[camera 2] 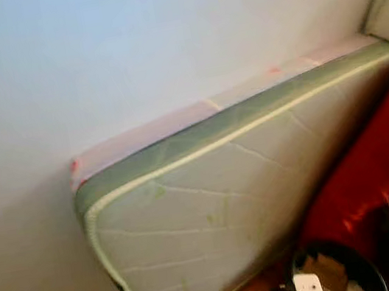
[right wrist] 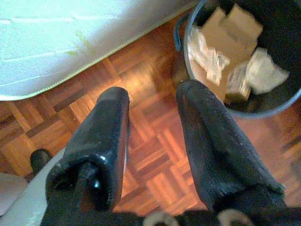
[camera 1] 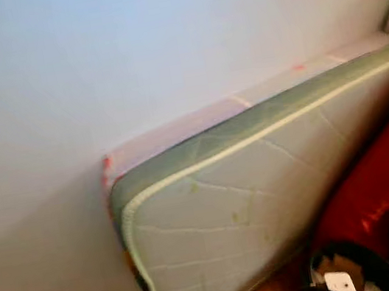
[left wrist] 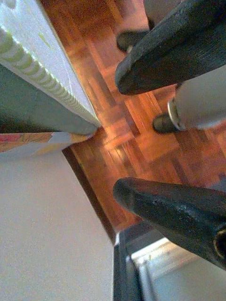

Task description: Clean up the room

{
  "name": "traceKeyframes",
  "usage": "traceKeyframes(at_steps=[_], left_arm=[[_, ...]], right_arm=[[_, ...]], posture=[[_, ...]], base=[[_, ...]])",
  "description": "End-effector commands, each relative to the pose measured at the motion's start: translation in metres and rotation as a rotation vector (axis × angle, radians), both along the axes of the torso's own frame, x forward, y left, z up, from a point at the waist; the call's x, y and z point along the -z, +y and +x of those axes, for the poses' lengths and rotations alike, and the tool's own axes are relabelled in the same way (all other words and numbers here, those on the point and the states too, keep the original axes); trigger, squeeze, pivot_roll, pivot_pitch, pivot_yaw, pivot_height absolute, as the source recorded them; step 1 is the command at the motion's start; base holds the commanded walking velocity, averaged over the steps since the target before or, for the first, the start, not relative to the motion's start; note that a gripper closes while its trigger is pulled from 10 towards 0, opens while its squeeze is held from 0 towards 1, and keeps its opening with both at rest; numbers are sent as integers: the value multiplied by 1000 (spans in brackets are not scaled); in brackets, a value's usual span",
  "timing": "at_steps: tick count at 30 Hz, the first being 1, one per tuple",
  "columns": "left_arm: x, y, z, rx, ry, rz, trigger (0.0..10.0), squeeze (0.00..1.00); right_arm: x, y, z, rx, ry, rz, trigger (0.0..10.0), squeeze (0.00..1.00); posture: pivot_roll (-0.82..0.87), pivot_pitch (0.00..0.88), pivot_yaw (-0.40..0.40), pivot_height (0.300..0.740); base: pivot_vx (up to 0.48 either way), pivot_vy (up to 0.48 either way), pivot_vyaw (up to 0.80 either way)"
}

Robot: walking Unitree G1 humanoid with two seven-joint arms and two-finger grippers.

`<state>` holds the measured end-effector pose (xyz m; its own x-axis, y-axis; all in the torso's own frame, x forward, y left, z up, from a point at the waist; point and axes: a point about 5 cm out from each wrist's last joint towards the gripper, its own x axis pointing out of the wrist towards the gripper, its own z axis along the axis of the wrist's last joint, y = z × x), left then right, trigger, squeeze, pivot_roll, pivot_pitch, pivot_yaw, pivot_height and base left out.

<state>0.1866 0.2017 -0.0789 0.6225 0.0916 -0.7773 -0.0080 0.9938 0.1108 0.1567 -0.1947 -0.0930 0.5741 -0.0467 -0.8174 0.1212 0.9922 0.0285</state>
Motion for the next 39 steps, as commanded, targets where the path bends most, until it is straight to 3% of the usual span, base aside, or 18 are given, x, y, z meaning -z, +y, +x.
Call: traceKeyframes(at_steps=[1, 10, 24, 39], left_arm=[[-20, 23, 31, -69, -19, -63, 10000, 0], [-20, 23, 32, -47, -26, -45, 10000, 0], [-19, 23, 30, -46, -21, -42, 10000, 0], [-18, 23, 27, -56, -16, -41, 10000, 0]], right_arm=[[-28, -41, 47, 65, -26, 54, 10000, 0], [-28, -42, 46, 88, -42, 52, 10000, 0], [-27, -42, 44, 99, -40, 51, 10000, 0], [-26, -41, 42, 86, -38, 59, 10000, 0]], posture=[[38, 0, -77, 740], [38, 0, -81, 736], [30, 0, -81, 736], [26, 0, -82, 736]], base=[[0, 0, -500], [0, 0, -156], [0, -349, 0], [0, -349, -595]])
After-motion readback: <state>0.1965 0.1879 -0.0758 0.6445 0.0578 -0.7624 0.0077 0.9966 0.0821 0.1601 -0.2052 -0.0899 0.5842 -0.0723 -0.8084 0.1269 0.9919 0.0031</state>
